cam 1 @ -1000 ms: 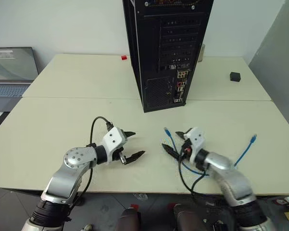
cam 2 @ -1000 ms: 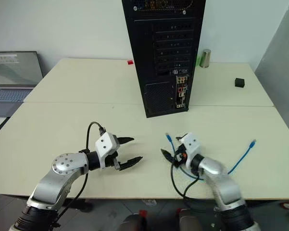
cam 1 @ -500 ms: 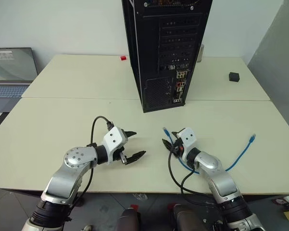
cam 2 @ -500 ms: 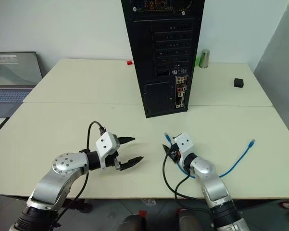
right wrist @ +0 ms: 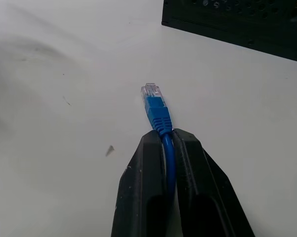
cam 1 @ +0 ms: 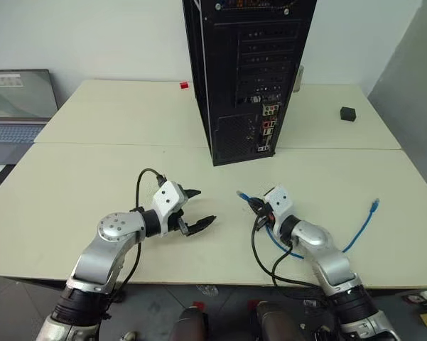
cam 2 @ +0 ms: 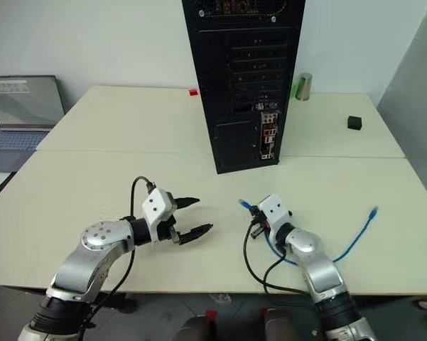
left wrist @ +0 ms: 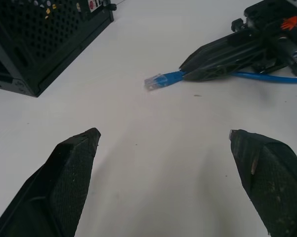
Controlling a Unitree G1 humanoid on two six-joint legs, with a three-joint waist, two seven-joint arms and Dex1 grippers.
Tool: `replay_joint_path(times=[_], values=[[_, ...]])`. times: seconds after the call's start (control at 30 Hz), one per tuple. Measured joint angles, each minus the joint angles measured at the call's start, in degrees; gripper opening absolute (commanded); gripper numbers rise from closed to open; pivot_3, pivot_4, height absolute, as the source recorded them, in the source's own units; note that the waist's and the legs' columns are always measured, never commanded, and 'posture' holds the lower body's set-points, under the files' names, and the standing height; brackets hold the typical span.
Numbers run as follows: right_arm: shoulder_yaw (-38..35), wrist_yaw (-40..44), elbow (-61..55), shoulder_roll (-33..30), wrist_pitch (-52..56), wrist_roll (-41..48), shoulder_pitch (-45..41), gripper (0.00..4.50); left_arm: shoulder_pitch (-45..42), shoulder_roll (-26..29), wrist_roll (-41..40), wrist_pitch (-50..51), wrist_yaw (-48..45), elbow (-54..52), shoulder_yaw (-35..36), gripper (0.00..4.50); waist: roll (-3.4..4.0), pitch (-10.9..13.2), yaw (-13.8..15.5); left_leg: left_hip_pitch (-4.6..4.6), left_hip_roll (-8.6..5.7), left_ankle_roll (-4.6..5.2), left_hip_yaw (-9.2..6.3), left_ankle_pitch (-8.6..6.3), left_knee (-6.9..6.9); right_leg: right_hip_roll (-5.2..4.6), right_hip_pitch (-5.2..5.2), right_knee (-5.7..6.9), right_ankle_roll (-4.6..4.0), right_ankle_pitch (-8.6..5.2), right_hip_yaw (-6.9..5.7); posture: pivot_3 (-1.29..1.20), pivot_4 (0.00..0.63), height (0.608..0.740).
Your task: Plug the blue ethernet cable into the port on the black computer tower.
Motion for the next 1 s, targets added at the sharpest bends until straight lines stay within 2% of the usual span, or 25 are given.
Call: replay_joint_path(times=[0.27, 0.53, 0.67, 0.83, 1.0], values=[[3.78, 21.31, -9.32, -10.84, 0.85, 5.96, -5.31, 0.0, -3.48, 1.33, 3.62, -7.07, -7.76, 3.85, -6.8, 4.5, 0.01, 0.01, -0.13, 0.0, 0.02, 0.0, -0.04, 0.0, 0.0, 0.09, 0.0, 0.0, 0.0, 0.0, -0.05, 0.0, 0.15, 0.74], [5.95, 26.17, -10.18, -12.22, 1.12, 6.03, -7.53, 0.0, -6.24, 0.85, 4.91, -10.44, -10.62, 7.15, -8.59, 4.5, 0.01, 0.01, -0.03, -0.05, 0.04, 0.0, -0.08, 0.0, 0.05, 0.07, 0.0, 0.0, -0.02, 0.01, -0.05, 0.0, 0.15, 0.74], [5.93, 26.15, -9.55, -12.57, 0.42, 5.5, -7.76, 0.0, -7.08, 2.44, 6.36, -13.19, -12.01, 9.61, -8.57, 4.5, 0.01, 0.01, -0.11, -0.04, 0.04, 0.0, -0.08, 0.0, 0.05, 0.09, -0.02, 0.01, -0.02, 0.01, -0.06, 0.0, 0.15, 0.74], [5.29, 26.09, -9.47, -12.54, 0.48, 5.84, -6.96, 1.03, -6.43, 4.74, 7.08, -15.44, -13.52, 10.67, -8.44, 4.5, 0.01, 0.01, -0.04, -0.05, 0.05, 0.0, -0.12, 0.0, 0.05, 0.07, -0.01, 0.01, -0.02, 0.01, -0.06, 0.0, 0.15, 0.74], [5.34, 26.77, -9.89, -12.72, 0.96, 7.66, -3.44, 2.02, -1.48, 6.91, 5.7, -13.28, -14.78, 6.03, -8.31, 4.5, 0.02, 0.01, -0.04, -0.07, 0.06, 0.0, -0.29, 0.0, 0.05, 0.06, -0.02, -0.01, -0.02, 0.01, -0.06, 0.0, 0.15, 0.74]])
